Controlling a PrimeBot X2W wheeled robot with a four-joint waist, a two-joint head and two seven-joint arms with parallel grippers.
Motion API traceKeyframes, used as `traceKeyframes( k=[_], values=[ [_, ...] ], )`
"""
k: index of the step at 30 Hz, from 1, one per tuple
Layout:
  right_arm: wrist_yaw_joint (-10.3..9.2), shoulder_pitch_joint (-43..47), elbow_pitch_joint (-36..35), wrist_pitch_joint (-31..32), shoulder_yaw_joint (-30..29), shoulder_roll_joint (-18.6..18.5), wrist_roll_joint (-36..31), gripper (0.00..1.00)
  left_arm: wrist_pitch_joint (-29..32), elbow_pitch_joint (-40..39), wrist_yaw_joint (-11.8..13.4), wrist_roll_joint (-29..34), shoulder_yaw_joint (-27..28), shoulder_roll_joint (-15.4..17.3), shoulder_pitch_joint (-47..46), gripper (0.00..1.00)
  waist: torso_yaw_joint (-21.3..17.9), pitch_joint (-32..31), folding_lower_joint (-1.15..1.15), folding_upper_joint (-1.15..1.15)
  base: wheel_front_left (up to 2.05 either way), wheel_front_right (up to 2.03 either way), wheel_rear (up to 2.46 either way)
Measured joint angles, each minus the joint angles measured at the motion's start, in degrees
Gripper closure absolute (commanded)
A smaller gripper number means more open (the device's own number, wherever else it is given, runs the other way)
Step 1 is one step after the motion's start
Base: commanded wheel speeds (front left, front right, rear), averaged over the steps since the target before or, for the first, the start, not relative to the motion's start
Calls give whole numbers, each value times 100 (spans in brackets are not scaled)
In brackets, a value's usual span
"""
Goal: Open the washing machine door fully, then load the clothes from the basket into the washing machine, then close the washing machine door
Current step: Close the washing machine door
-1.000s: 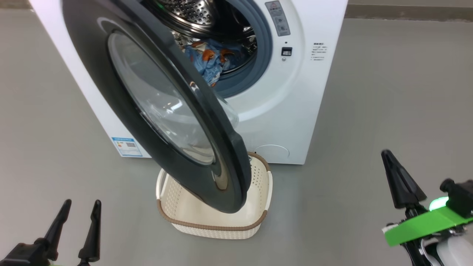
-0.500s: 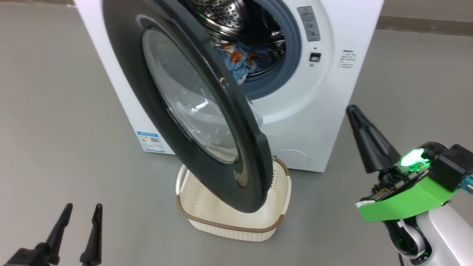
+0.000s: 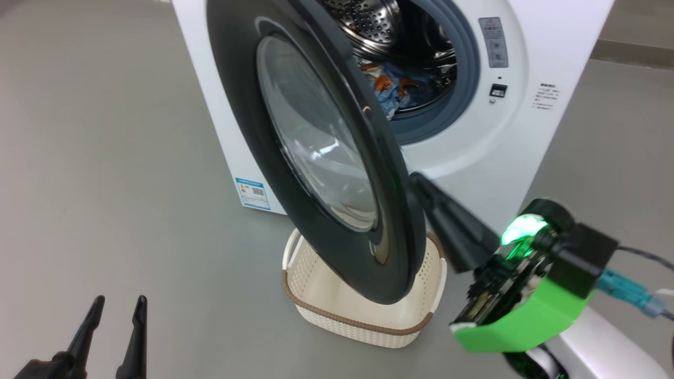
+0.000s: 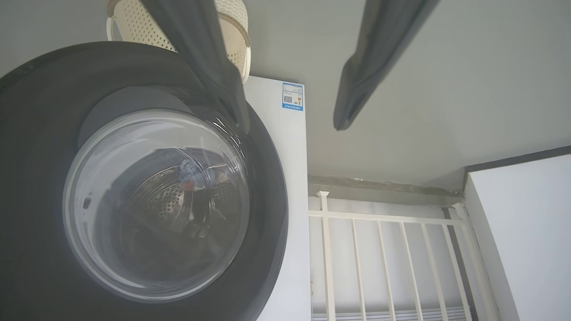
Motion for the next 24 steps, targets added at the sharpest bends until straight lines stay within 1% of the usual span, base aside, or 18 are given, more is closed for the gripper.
traceKeyframes(
  k=[3, 7, 12, 24],
  values=[
    [0, -15, 60, -1, 259, 31, 15, 100, 0, 1, 0, 0, -16, 0, 0, 0, 102, -1, 0, 0, 0, 0, 0],
    [0, -16, 311, 0, 644, 51, 67, 100, 0, 1, 0, 0, -22, -1, 0, 0, 211, 3, 0, 0, 0, 0, 0],
    [0, -13, 615, 0, 999, 99, 287, 100, 0, 1, 0, 0, -33, -10, -1, 0, 285, 59, 0, 0, 0, 0, 0],
    [0, 2, 1345, 0, 1228, 123, 515, 100, 0, 0, 0, 2, -29, -168, -20, 0, 285, 313, 0, 0, 0, 0, 0]
  ],
)
